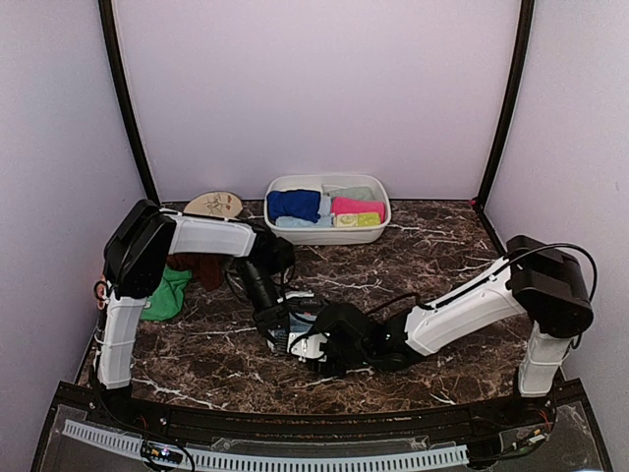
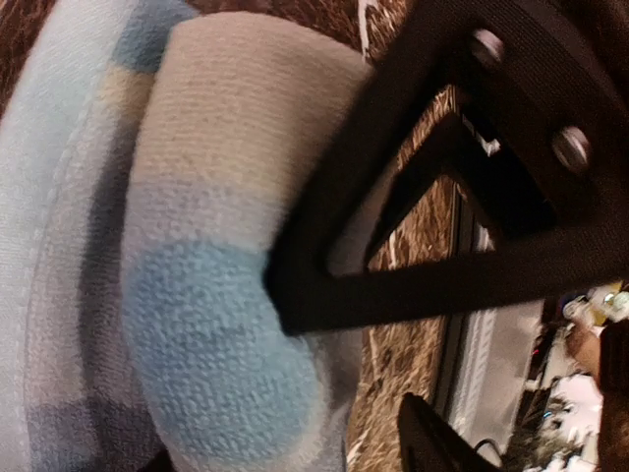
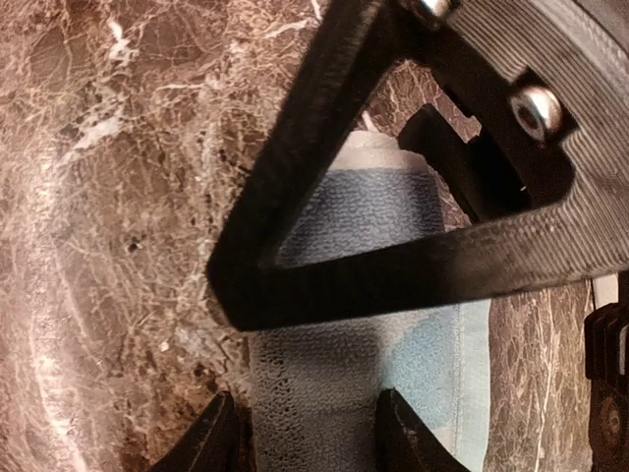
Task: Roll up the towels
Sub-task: Roll the towel at the center of the board.
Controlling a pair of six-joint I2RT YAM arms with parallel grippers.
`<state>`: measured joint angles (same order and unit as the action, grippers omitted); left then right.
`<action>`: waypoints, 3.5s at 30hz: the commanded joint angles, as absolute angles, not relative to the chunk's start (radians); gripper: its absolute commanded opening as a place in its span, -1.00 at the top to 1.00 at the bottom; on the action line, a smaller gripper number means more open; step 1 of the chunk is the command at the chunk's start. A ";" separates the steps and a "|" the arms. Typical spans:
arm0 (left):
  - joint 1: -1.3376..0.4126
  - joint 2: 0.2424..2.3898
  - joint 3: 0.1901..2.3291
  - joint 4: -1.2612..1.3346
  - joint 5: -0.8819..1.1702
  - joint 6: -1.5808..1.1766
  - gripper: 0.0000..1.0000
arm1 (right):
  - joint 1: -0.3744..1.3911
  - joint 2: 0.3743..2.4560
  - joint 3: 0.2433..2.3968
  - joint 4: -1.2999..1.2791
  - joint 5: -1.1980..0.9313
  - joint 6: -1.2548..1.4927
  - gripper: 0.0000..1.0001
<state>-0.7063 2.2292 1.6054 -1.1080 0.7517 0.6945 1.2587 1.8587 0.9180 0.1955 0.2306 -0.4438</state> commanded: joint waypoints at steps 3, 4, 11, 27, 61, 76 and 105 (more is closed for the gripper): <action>-0.678 2.127 1.482 -0.942 0.574 0.710 -0.96 | 1.170 1.925 0.950 0.047 0.081 -0.284 0.27; -0.663 2.095 1.457 -0.919 0.584 0.708 -0.98 | 1.160 1.930 0.961 0.024 0.057 -0.266 0.33; -0.525 1.713 1.104 -0.501 0.502 0.636 -0.98 | 1.070 1.921 0.973 -0.016 -0.108 -0.136 0.70; -0.662 1.565 1.058 -0.448 0.532 0.873 -0.78 | 0.810 2.043 0.947 0.282 -0.825 0.421 0.85; -0.780 1.979 1.384 -0.735 0.483 0.963 1.00 | 0.620 1.897 0.836 0.419 -0.745 0.510 -0.20; -0.723 2.149 1.502 -1.056 0.645 0.876 1.00 | 0.578 1.271 0.539 0.438 -0.126 0.241 -1.00; -0.721 2.380 1.687 -1.172 0.515 0.802 1.00 | 1.328 1.814 0.819 0.417 0.308 -0.916 -0.59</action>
<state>-0.7151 2.2818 1.7218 -1.2102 0.6926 0.8097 1.3376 1.7485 0.7509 0.4080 0.3054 -0.8585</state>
